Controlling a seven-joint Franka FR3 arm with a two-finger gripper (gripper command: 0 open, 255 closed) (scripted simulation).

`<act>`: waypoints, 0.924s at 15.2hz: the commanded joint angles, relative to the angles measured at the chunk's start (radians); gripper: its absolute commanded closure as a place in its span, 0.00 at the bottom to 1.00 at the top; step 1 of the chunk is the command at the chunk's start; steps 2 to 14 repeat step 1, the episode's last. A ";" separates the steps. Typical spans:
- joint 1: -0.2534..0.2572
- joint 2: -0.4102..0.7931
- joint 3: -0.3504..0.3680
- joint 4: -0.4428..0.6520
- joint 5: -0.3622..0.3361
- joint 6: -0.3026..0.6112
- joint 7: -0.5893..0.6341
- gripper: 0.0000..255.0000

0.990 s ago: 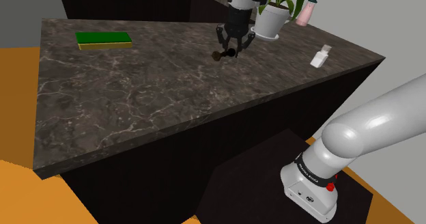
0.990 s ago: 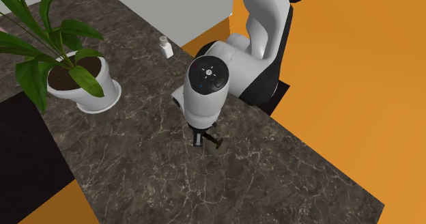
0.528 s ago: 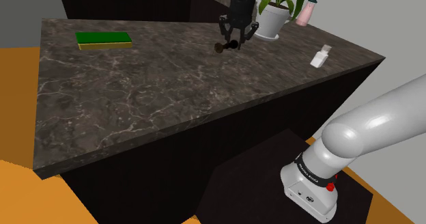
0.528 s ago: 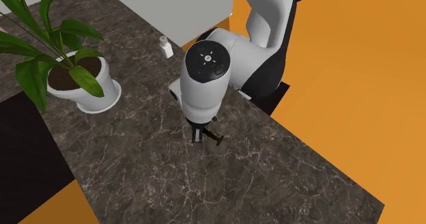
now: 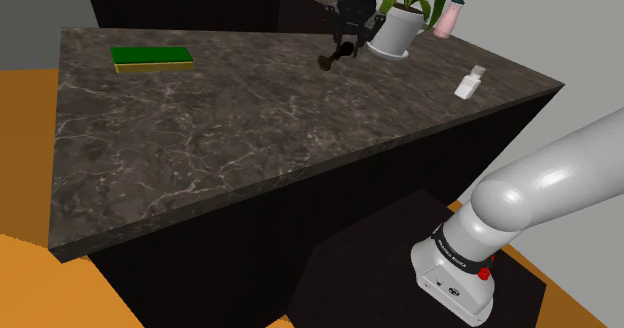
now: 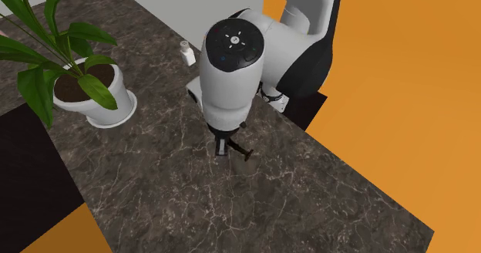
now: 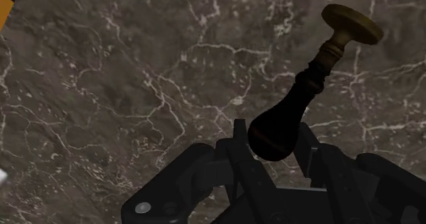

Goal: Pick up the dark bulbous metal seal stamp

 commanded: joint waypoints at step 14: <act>-0.001 0.003 -0.001 0.013 -0.001 -0.010 -0.002 1.00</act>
